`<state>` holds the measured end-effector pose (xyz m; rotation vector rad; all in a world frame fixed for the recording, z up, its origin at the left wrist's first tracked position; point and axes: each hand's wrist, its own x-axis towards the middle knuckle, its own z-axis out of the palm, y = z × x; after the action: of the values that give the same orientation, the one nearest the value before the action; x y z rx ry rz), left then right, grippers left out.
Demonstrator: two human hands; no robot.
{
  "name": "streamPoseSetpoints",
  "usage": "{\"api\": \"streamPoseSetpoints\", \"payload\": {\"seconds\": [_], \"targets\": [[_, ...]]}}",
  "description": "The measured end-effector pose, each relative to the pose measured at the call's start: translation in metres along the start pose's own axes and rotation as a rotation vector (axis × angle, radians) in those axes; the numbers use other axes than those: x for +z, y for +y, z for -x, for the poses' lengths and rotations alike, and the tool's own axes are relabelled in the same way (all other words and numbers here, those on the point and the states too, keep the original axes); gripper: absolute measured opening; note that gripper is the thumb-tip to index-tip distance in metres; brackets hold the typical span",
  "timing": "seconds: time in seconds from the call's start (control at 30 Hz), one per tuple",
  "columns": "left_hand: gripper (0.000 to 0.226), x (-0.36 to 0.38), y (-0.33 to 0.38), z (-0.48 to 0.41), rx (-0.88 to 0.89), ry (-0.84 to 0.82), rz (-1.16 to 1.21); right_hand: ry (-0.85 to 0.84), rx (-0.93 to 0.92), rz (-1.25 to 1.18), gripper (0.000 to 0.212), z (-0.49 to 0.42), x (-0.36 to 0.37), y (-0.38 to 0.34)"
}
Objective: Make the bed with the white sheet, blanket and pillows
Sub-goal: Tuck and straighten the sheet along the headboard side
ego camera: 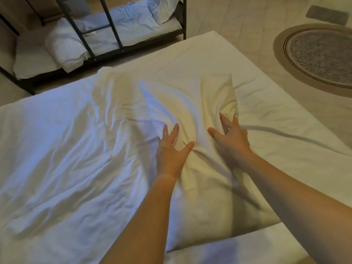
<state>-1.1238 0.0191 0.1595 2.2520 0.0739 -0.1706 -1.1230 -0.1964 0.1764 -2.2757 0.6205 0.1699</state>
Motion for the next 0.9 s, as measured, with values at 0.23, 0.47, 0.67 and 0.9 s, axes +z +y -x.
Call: {"api": "streamPoseSetpoints", "payload": {"seconds": [0.23,0.47,0.67,0.9], "targets": [[0.068,0.031,-0.026,-0.012,-0.201,-0.252,-0.194,-0.241,0.098,0.242,0.076,-0.041,0.014,0.061],[0.046,0.009,-0.034,0.023,-0.304,-0.165,-0.173,-0.139,0.127,0.053,0.046,-0.01,0.026,0.066],[0.057,-0.024,-0.034,0.048,-0.324,-0.121,-0.115,-0.209,0.065,0.052,0.051,0.014,0.022,0.045],[0.06,-0.077,-0.051,0.091,-0.376,-0.006,-0.081,-0.269,-0.043,0.08,0.056,0.05,0.032,0.01]]}}
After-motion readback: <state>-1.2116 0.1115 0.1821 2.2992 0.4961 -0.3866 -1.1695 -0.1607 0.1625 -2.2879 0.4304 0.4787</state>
